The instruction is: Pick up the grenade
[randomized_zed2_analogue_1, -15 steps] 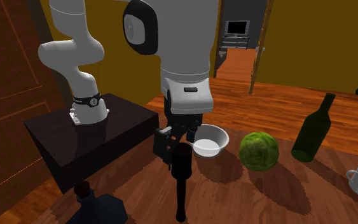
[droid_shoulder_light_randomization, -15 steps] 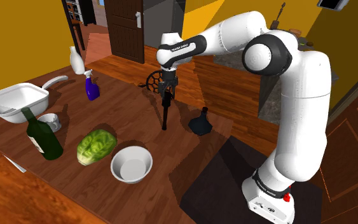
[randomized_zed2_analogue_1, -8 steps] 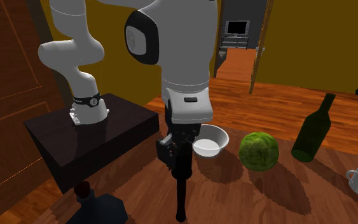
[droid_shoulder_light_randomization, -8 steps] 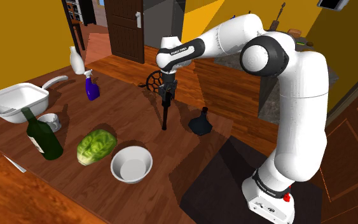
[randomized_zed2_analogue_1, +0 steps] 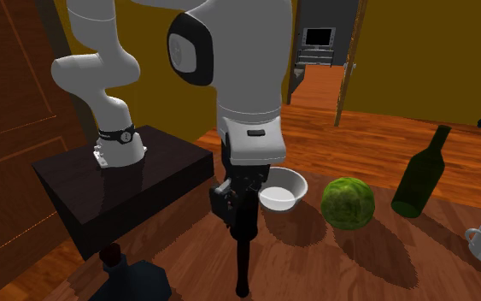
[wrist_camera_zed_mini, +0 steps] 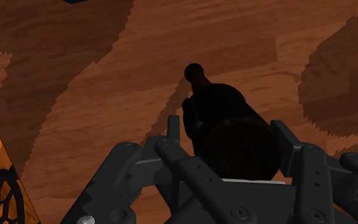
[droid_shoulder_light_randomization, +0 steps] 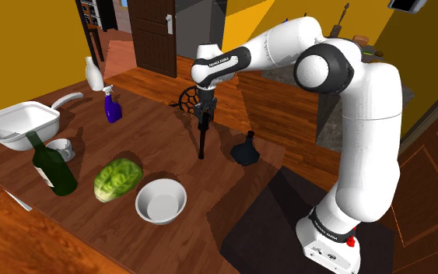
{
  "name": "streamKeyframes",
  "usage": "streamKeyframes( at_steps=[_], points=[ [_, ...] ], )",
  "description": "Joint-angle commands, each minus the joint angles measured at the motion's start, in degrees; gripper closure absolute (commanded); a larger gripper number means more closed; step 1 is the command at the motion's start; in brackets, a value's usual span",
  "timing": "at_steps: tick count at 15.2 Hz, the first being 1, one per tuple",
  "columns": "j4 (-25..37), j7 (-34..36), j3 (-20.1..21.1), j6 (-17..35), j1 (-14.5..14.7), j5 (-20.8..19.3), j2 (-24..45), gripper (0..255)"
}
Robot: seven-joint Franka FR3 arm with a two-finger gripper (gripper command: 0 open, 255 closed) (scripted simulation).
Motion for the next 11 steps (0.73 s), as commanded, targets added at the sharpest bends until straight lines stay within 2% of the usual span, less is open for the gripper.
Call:
streamKeyframes(
  at_steps=[1, 11],
  points=[
    [0.3, 0.0, 0.0, -0.9, 0.0, 0.0, -0.5, 255],
    [3.7, 0.2, -0.1, -7.3, 0.0, -0.2, -3.5, 255]
  ],
)
